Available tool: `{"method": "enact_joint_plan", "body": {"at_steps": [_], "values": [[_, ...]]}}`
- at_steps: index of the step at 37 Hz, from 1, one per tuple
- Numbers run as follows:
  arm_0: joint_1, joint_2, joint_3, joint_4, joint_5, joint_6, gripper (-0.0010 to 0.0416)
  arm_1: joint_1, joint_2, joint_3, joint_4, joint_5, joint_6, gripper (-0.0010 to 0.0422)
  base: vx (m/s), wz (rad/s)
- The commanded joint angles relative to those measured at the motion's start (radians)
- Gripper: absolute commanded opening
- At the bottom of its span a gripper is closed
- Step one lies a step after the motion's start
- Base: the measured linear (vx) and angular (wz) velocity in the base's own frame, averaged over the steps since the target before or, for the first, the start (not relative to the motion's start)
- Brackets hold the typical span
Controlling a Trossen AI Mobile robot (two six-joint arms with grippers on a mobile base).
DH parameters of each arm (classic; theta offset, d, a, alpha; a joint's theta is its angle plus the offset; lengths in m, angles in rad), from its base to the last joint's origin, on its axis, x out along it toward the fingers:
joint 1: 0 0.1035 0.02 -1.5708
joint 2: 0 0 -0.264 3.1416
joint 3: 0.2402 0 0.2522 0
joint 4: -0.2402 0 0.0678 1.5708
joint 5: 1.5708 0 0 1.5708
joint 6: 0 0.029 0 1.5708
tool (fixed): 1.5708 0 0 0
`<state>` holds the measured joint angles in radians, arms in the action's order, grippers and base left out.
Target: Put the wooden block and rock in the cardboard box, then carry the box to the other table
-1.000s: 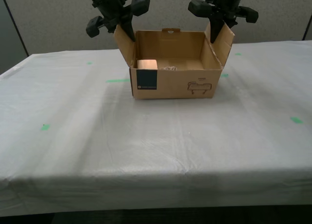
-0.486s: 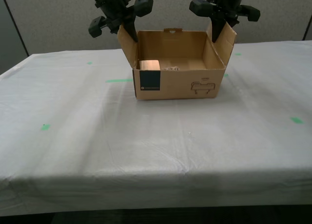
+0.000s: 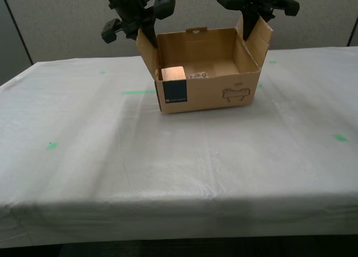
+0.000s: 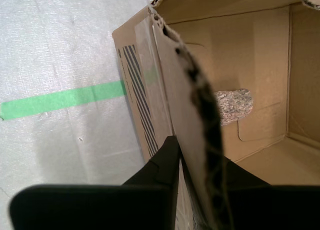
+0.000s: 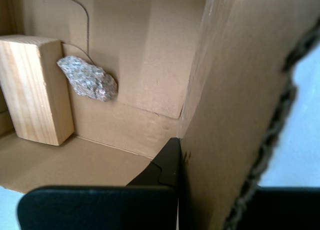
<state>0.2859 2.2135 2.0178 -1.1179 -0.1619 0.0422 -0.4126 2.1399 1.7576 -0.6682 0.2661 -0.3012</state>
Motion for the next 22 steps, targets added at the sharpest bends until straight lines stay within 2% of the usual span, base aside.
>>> {"method": "enact_joint_plan", "body": {"at_steps": [1,5,12,16,22], "values": [[0.001,0.003,-0.004,-0.018,0.031,0.004,0.0,-0.002,-0.001,0.002,0.005,0.011,0.001,0.0044,0.0,0.0],[0.001,0.004,-0.004,-0.017,0.063,0.004,0.0,-0.001,-0.001,0.002,0.006,0.011,0.002,0.0071,0.0,0.0],[0.001,0.004,-0.004,-0.018,0.063,0.003,0.0027,-0.001,-0.001,0.002,0.009,0.011,0.001,0.0111,0.0,0.0],[0.002,0.004,-0.004,-0.018,0.063,0.003,0.0068,0.0,-0.001,0.002,0.01,0.011,0.001,0.0129,0.0,0.0],[0.002,0.004,-0.004,-0.017,0.063,0.003,0.016,0.0,-0.001,0.002,0.011,0.011,0.001,0.0155,0.0,0.0]]}}
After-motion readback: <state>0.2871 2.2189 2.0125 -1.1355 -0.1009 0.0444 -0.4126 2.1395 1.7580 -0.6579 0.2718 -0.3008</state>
